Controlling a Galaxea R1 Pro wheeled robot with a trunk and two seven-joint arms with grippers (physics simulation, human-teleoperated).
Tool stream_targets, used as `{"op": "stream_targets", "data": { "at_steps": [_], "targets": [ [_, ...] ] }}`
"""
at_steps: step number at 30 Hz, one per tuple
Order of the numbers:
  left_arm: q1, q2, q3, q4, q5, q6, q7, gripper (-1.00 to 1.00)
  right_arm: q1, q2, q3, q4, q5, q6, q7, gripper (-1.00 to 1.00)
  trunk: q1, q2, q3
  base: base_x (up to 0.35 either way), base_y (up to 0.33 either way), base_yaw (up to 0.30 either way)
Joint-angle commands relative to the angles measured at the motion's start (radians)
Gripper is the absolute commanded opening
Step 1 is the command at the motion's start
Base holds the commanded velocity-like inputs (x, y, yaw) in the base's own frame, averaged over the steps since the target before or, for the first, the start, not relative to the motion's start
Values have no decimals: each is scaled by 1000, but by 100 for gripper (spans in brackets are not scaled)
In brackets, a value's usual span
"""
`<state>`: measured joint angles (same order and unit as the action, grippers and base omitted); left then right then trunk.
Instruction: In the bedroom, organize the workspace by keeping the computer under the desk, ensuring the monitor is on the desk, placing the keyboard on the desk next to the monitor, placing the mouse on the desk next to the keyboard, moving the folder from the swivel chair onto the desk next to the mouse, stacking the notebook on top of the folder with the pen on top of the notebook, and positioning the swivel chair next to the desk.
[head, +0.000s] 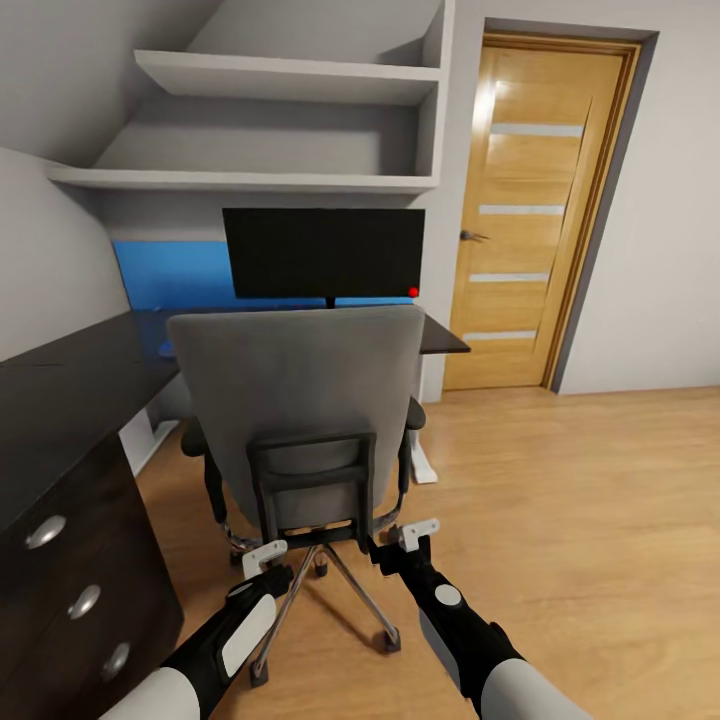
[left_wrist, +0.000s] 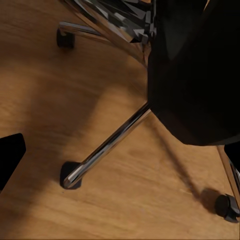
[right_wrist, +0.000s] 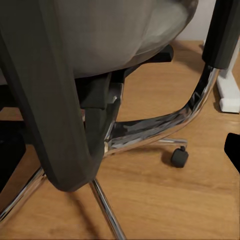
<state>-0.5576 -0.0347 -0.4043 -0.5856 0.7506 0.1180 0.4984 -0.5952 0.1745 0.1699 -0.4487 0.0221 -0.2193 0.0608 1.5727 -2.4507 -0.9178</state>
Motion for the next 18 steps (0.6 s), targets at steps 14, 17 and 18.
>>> {"op": "stream_targets", "data": {
  "at_steps": [14, 17, 18],
  "targets": [
    [-1, 1, -5, -2, 4, 3, 7, 100, 0, 0, -3, 1, 1, -3, 1, 100, 0, 0, -1, 328, 0, 0],
    [-1, 1, -5, -2, 4, 3, 7, 100, 0, 0, -3, 2, 1, -3, 1, 100, 0, 0, -1, 328, 0, 0],
    [-1, 1, -5, -2, 4, 3, 7, 100, 0, 0, -3, 2, 1, -4, 1, 100, 0, 0, -1, 328, 0, 0]
  ]
}}
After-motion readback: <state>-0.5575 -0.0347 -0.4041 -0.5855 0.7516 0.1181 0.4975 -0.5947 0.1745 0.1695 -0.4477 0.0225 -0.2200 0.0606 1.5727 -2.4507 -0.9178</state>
